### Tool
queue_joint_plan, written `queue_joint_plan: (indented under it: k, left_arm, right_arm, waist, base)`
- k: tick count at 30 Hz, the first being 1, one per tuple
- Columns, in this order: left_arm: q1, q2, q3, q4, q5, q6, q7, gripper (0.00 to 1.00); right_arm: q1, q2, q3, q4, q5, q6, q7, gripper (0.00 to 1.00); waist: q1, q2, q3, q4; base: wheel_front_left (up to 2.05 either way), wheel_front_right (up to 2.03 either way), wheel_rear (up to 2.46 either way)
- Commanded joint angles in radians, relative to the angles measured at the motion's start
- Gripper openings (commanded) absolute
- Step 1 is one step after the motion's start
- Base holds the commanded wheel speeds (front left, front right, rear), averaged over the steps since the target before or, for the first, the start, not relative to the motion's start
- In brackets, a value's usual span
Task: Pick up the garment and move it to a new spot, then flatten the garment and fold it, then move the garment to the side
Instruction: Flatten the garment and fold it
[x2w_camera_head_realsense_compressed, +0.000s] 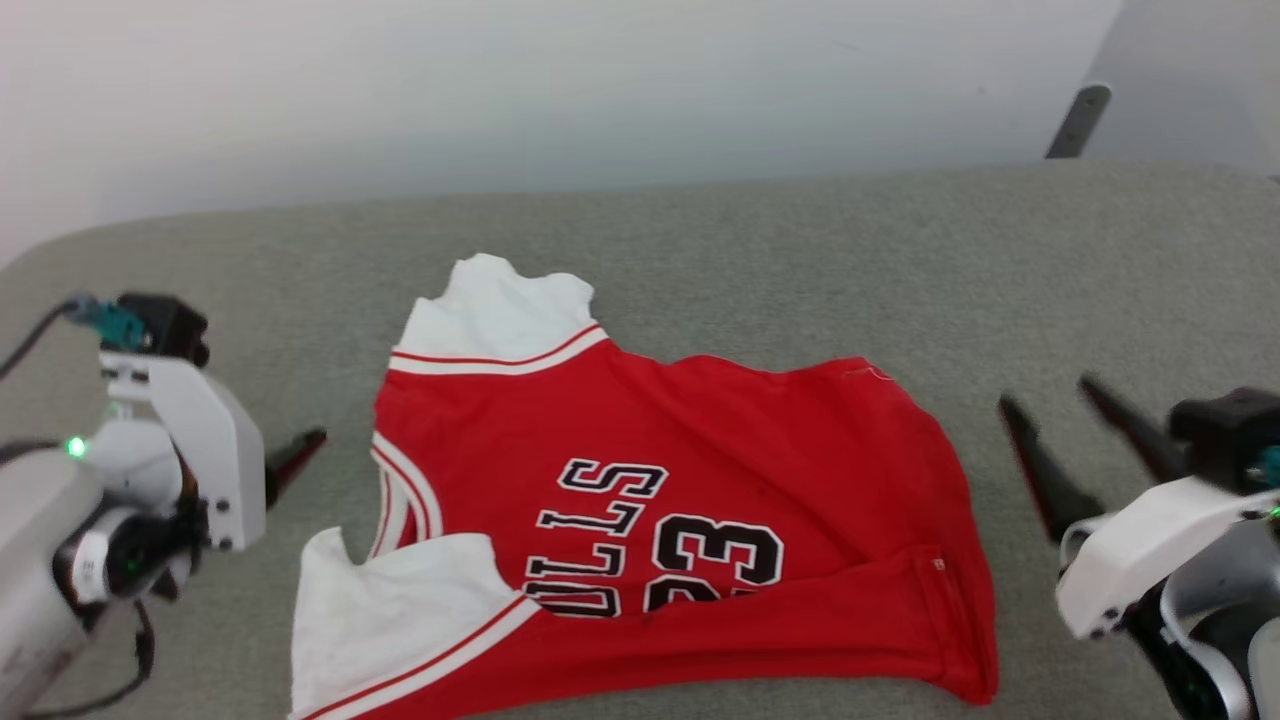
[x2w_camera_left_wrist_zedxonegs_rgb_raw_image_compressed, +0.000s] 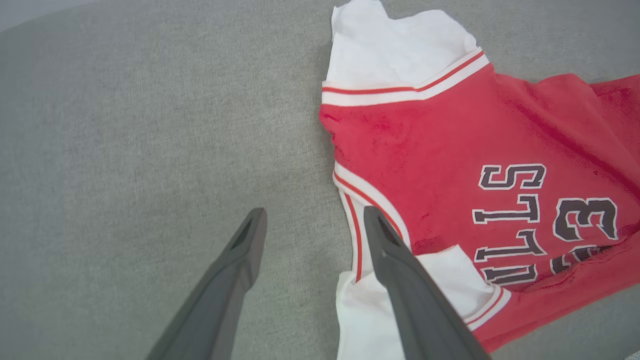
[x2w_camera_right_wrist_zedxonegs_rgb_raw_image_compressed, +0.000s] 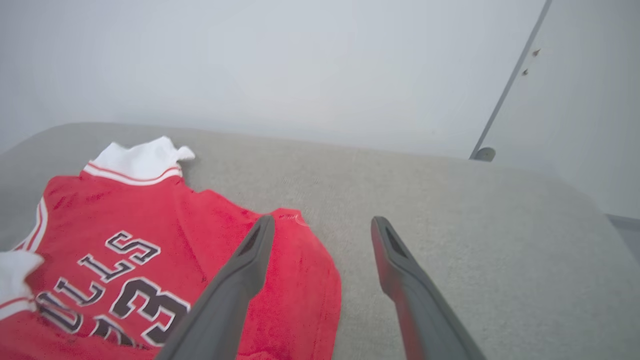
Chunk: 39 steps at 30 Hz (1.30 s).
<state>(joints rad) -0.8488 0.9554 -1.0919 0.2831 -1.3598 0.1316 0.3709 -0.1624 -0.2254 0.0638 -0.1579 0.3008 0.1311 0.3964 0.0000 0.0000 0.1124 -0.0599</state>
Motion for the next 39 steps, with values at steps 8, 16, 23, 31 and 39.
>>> queue_joint_plan:
  k: [8,16,23,31,39]
  left_arm:
    - [-0.108,-0.052,0.014,0.104,0.082,-0.053,-0.054,1.00]
    - [-0.231,-0.108,0.015,0.249,0.159,-0.134,-0.088,1.00]
    - [-0.330,-0.159,0.020,0.384,0.198,-0.196,-0.121,1.00]
    - [-0.397,-0.212,0.012,0.516,0.204,-0.239,-0.107,1.00]
    - [-0.445,-0.253,-0.032,0.619,0.214,-0.255,-0.011,1.00]
  right_arm:
    - [-0.060,0.045,-0.045,-0.045,-0.088,-0.001,-0.332,1.00]
    - [-0.089,0.082,-0.065,-0.064,-0.125,-0.001,-0.452,1.00]
    - [-0.098,0.098,-0.065,-0.063,-0.136,-0.001,-0.470,1.00]
    - [-0.108,0.111,-0.065,-0.073,-0.144,-0.001,-0.480,1.00]
    - [-0.118,0.123,-0.071,-0.073,-0.150,-0.001,-0.478,1.00]
  waist:
    - [0.0000,0.0000,0.083,-0.088]
    - [0.0000,0.0000,0.169,-0.140]
    - [0.0000,0.0000,0.231,-0.170]
    - [0.0000,0.0000,0.285,-0.192]
    - [0.0000,0.0000,0.321,-0.207]
  base:
    - [0.00,0.00,0.00]
    - [0.00,0.00,0.00]
    - [0.00,0.00,0.00]
    - [0.00,0.00,0.00]
    - [0.00,0.00,0.00]
